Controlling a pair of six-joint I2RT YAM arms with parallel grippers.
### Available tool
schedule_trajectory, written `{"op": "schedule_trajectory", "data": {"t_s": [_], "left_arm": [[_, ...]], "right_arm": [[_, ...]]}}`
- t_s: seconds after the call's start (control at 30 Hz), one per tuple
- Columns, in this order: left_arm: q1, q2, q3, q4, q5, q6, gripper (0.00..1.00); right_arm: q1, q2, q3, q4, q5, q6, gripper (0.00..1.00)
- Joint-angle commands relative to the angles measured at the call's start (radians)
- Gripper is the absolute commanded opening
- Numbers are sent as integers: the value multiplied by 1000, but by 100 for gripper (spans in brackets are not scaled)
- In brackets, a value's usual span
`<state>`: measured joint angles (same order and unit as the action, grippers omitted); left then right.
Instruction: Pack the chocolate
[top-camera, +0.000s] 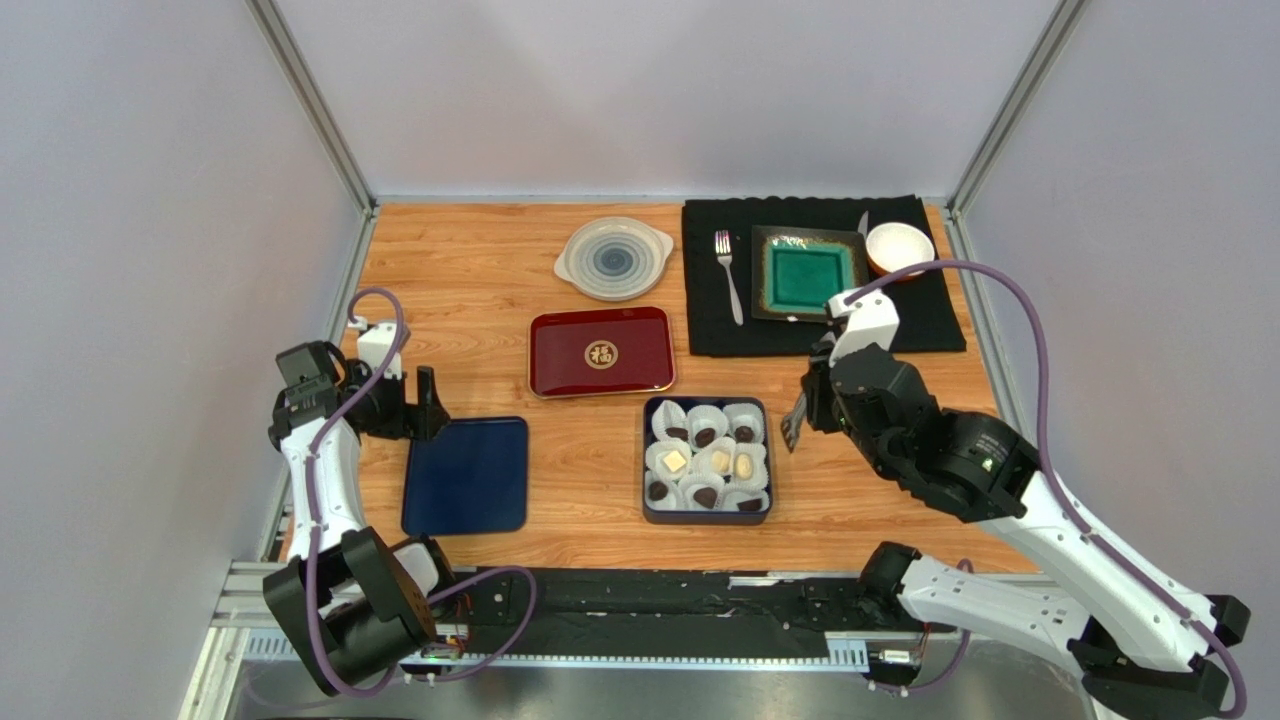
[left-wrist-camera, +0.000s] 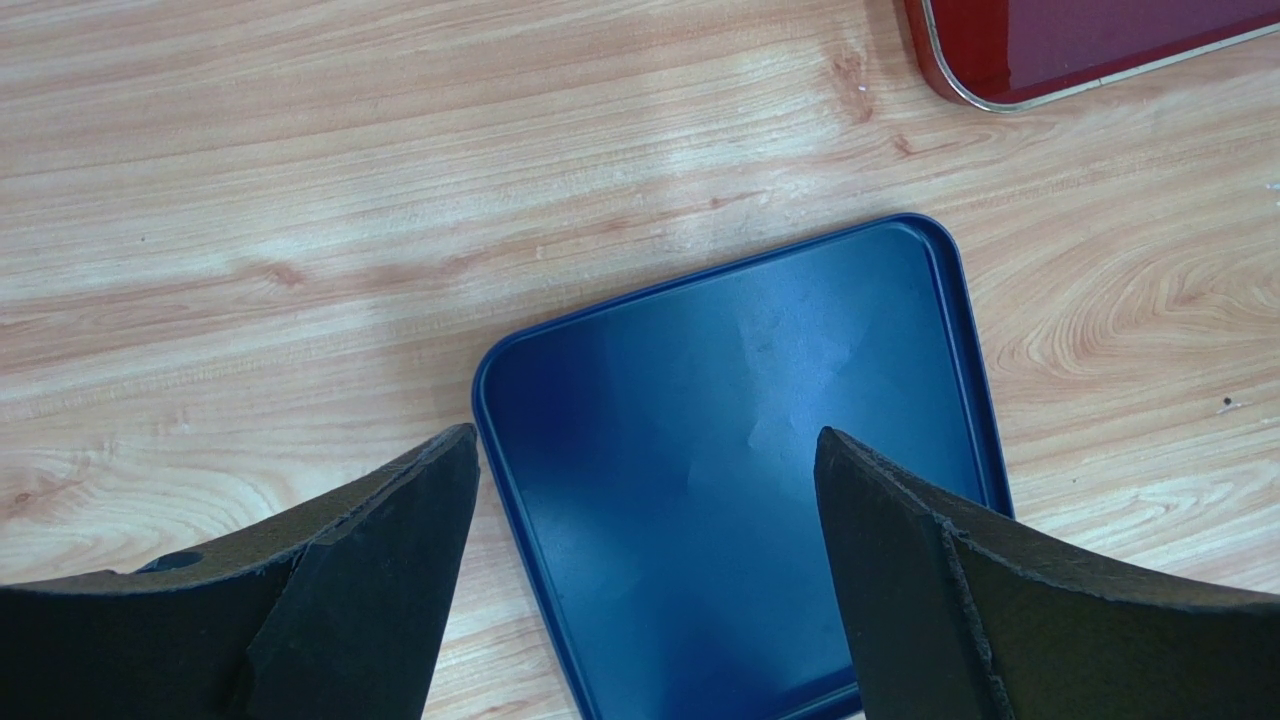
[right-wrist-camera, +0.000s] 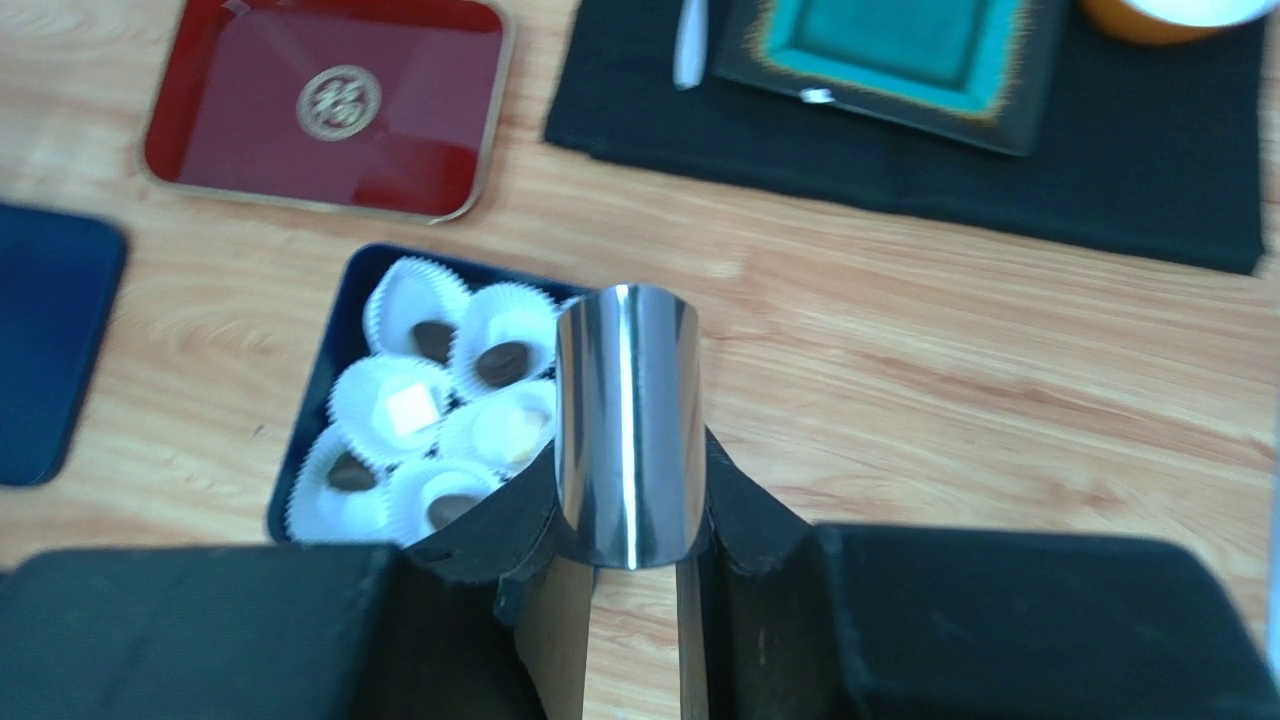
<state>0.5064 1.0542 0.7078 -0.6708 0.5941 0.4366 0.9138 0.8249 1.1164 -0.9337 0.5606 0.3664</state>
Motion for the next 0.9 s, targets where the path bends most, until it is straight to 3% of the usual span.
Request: {"op": "schedule_trajectory", "data": {"t_s": [0.0,0.17,0.27,0.4,0.6,0.87], "left_arm": [[11,-22,5,2,22,21,91],[12,-23,9,-3,29,21,91],[11,-29,7,0,19,27,91],[12,-25,7,0,27,22,91],[11,-30,-8,11,26,24,91],[11,-23,-27,19,44,30,91]], "right_arm": [[-53,-53,27,-42,227,6,9],[-157,-41,-44,-34,170,14,6],[-310,38,-56,-89,15,35,0],[-461,150,-56,-108,-247,5,0],[-650,311,26,-111,-471,-59,0],[-724,539,80,-96,-493,-54,0]]}}
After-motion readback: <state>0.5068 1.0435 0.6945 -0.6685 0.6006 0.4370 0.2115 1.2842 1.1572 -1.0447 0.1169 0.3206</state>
